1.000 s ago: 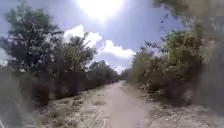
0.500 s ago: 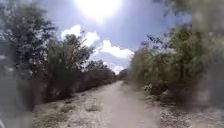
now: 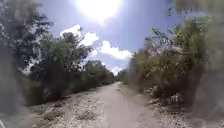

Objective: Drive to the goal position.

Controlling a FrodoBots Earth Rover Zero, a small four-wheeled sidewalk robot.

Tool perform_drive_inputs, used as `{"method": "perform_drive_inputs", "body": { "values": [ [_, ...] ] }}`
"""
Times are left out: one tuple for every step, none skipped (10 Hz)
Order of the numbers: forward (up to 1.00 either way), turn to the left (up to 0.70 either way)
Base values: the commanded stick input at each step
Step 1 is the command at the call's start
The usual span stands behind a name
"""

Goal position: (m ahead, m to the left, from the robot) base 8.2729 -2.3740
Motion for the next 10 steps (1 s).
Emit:
{"method": "perform_drive_inputs", "body": {
  "values": [
    [0.7, 0.0],
    [0.7, 0.0],
    [0.7, 0.0],
    [0.7, 0.0],
    [0.7, 0.0],
    [0.7, 0.0],
    [0.7, 0.0],
    [0.7, 0.0],
    [0.7, 0.0],
    [0.7, 0.0]
  ]
}}
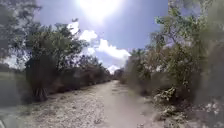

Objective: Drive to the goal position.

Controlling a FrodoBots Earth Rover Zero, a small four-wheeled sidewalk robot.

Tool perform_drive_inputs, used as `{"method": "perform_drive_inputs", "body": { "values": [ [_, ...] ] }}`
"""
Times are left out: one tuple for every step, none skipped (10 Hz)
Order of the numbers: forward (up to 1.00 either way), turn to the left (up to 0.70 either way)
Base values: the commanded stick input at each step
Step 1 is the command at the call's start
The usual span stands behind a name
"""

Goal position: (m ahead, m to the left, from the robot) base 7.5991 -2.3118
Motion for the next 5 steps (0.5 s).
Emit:
{"method": "perform_drive_inputs", "body": {
  "values": [
    [0.7, 0.01],
    [0.7, 0.25],
    [0.7, 0.35],
    [0.7, 0.35],
    [0.7, 0.19]
  ]
}}
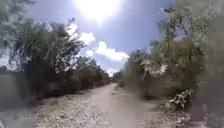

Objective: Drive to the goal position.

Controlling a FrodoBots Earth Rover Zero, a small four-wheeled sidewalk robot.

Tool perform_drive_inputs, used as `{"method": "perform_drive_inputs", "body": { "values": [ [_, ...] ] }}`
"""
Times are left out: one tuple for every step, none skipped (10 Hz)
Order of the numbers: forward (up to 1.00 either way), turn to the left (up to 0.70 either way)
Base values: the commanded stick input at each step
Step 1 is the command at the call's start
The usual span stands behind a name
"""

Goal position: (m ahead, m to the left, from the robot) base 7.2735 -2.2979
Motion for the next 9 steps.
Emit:
{"method": "perform_drive_inputs", "body": {
  "values": [
    [0.7, 0.0],
    [0.7, 0.0],
    [0.7, 0.0],
    [0.7, 0.0],
    [0.7, 0.0],
    [0.7, 0.0],
    [0.7, 0.0],
    [0.7, 0.0],
    [0.7, 0.0]
  ]
}}
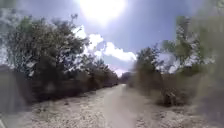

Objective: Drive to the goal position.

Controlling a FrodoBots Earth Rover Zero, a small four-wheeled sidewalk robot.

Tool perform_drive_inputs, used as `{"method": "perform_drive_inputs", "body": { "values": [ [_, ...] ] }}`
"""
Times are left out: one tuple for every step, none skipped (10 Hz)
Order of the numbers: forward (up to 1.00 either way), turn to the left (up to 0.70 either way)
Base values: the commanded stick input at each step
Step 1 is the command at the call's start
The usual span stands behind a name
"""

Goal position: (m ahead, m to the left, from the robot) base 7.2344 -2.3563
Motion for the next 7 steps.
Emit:
{"method": "perform_drive_inputs", "body": {
  "values": [
    [0.7, 0.0],
    [0.7, 0.0],
    [0.7, 0.0],
    [0.7, 0.0],
    [0.7, 0.0],
    [0.7, 0.0],
    [0.7, 0.0]
  ]
}}
